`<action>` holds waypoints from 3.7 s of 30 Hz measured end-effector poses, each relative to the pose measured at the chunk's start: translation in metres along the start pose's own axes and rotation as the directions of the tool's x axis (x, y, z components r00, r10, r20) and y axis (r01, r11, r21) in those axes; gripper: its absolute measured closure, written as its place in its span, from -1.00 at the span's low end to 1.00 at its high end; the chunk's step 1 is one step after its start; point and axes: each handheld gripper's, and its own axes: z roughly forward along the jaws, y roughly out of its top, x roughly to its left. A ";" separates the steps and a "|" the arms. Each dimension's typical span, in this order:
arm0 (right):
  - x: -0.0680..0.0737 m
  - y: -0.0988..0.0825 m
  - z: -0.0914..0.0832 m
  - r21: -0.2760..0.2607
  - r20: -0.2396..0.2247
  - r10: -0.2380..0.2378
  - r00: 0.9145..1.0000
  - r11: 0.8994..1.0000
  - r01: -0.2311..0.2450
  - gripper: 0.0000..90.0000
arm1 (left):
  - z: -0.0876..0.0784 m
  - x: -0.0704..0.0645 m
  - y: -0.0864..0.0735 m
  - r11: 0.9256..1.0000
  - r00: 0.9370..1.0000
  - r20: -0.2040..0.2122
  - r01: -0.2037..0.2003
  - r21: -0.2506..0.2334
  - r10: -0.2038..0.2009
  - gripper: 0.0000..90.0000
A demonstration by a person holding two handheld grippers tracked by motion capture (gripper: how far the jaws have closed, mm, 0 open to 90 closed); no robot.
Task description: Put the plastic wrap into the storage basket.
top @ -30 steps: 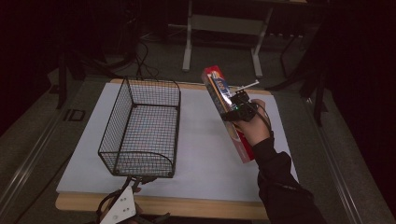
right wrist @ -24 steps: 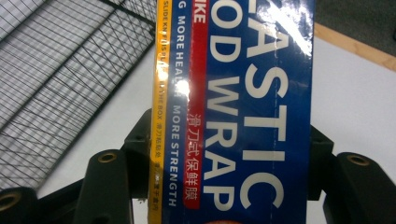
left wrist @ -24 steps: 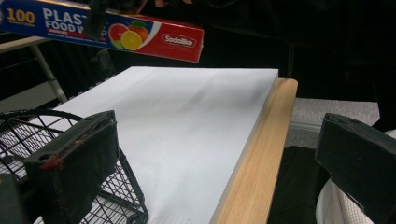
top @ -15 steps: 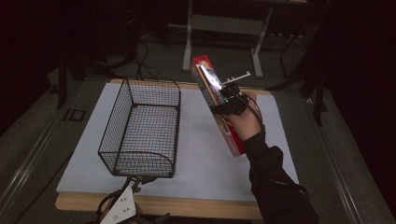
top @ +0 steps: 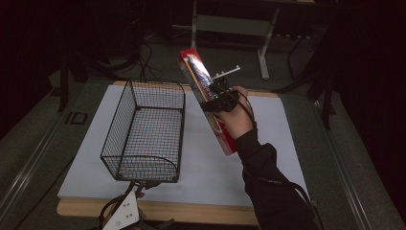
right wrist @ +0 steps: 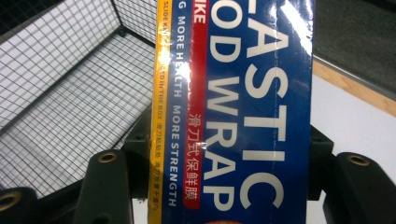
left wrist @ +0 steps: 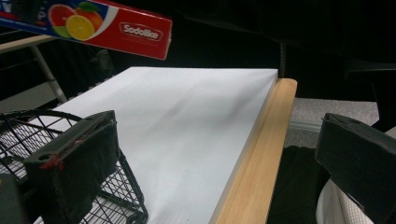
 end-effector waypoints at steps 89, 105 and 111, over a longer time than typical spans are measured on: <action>0.160 0.013 0.121 -0.048 -0.194 -0.041 0.980 0.998 0.032 -0.13 | -0.001 -0.002 0.000 1.000 0.999 0.038 0.003 0.025 -0.004 -1.00; 0.158 0.000 0.126 0.048 -0.205 -0.064 0.977 0.996 0.075 -0.18 | 0.000 -0.003 0.000 1.000 0.999 0.036 -0.002 0.031 0.001 -1.00; 0.157 -0.001 0.125 0.051 -0.219 -0.077 0.973 0.995 0.091 -0.20 | 0.001 -0.002 0.000 0.999 0.999 0.038 -0.002 0.033 0.001 -1.00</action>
